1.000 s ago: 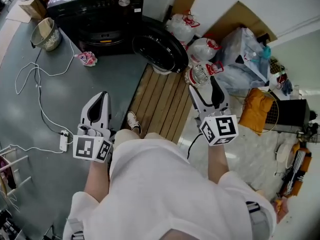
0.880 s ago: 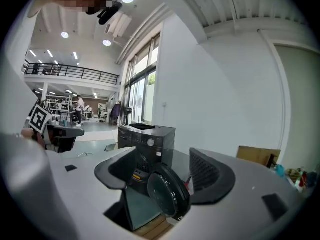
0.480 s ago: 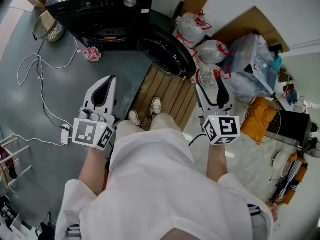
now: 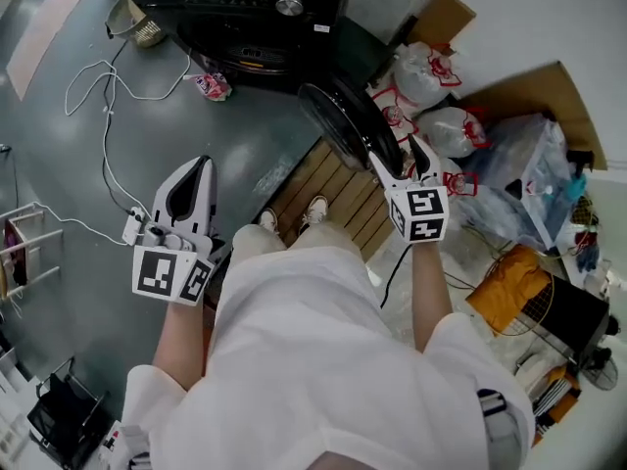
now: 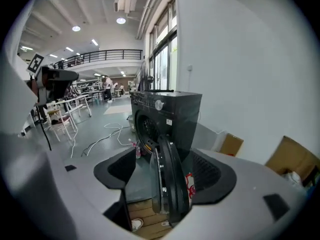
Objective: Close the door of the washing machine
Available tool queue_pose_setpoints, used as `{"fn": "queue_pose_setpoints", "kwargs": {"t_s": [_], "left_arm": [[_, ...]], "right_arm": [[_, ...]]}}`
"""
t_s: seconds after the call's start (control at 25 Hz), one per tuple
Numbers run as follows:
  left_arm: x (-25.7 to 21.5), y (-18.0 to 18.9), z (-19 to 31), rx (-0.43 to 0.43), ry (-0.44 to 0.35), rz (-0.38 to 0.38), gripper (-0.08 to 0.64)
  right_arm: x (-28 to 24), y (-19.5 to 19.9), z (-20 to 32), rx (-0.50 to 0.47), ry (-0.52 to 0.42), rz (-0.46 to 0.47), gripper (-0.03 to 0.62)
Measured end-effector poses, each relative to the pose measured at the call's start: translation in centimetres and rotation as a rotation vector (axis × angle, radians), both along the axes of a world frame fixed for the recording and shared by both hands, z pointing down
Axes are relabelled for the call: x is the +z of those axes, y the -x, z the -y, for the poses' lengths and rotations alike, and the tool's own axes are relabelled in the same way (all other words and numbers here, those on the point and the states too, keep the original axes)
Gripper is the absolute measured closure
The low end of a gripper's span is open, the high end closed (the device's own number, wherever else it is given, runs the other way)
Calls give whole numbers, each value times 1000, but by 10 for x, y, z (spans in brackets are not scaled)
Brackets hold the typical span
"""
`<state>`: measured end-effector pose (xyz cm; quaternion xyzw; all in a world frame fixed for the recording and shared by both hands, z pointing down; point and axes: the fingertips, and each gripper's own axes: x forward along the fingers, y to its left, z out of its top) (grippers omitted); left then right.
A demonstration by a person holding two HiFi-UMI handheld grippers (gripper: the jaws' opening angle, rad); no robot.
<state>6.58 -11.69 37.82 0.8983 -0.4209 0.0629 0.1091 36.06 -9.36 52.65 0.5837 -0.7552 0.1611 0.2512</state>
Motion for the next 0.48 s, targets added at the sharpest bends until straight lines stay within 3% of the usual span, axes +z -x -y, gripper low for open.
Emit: {"fn": "queue_pose_setpoints", "kwargs": {"t_s": [0.2,0.48], "left_arm": [[13,1,-4,-39,51,28,557],[7,28,-7,-86,32,46,557]], "right_arm": [[63,-12,33,-71,117,-46,273],[111,-7,53,-115,222,-83,267]]}}
